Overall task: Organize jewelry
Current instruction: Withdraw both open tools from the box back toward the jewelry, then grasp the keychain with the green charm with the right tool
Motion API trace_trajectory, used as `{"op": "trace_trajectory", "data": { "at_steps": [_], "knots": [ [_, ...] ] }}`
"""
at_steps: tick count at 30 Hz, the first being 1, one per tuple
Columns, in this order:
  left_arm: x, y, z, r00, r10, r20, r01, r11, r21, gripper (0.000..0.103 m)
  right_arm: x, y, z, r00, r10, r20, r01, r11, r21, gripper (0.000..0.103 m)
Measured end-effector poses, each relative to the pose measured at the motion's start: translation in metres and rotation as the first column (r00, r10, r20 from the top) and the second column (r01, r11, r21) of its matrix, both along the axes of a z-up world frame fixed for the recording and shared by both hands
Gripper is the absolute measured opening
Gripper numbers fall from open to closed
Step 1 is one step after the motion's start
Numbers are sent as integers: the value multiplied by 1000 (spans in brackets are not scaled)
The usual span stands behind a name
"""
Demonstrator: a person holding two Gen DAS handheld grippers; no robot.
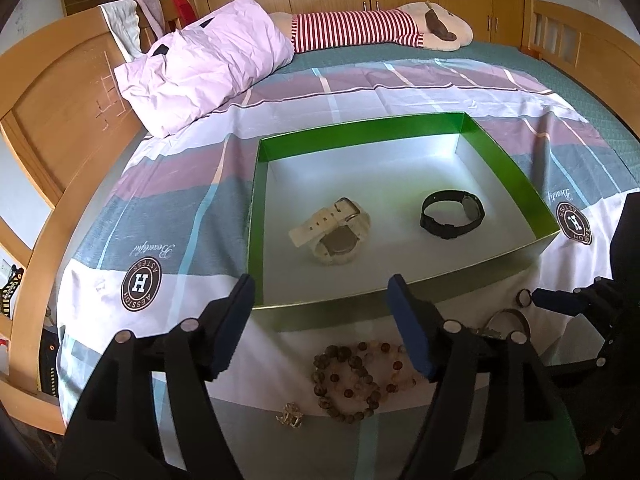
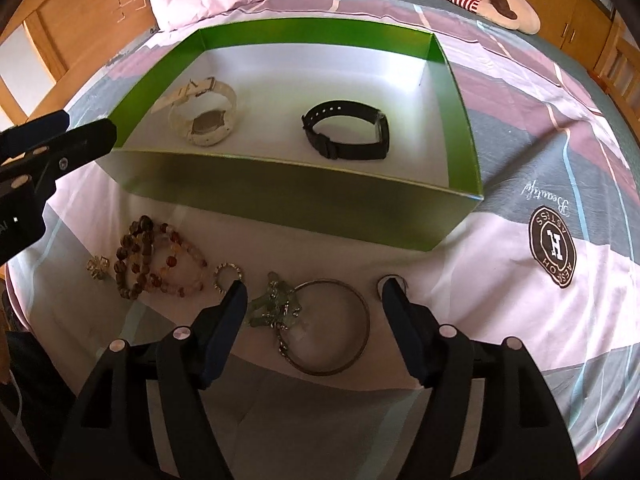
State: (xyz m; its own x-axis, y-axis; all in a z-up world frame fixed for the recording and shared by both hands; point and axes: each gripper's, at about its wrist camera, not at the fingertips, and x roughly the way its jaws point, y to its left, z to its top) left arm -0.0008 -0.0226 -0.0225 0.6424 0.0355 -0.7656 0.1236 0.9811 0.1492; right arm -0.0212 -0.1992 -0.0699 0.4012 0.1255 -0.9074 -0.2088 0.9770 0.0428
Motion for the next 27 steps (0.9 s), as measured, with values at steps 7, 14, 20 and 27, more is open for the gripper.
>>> {"op": "trace_trajectory", "data": {
  "at_steps": [7, 14, 20, 27],
  "knots": [
    [4, 4, -4, 999, -5, -38, 4, 1000, -22, 76, -1, 4, -8, 999, 20, -41, -20, 1000, -20, 70],
    [12, 28, -22, 978, -16, -208, -6, 994, -105, 78, -5, 11, -14, 996, 74, -58, -77, 996, -52, 70],
    [19, 43, -48, 939, 24, -342, -66, 991, -112, 78, -4, 8, -10, 995, 78, -56, -79, 997, -10, 20],
    [26, 51, -72, 899, 88, -428, -124, 991, -56, 56, 5, -26, 14, 999, -31, 24, 30, 999, 22, 12]
  ]
}}
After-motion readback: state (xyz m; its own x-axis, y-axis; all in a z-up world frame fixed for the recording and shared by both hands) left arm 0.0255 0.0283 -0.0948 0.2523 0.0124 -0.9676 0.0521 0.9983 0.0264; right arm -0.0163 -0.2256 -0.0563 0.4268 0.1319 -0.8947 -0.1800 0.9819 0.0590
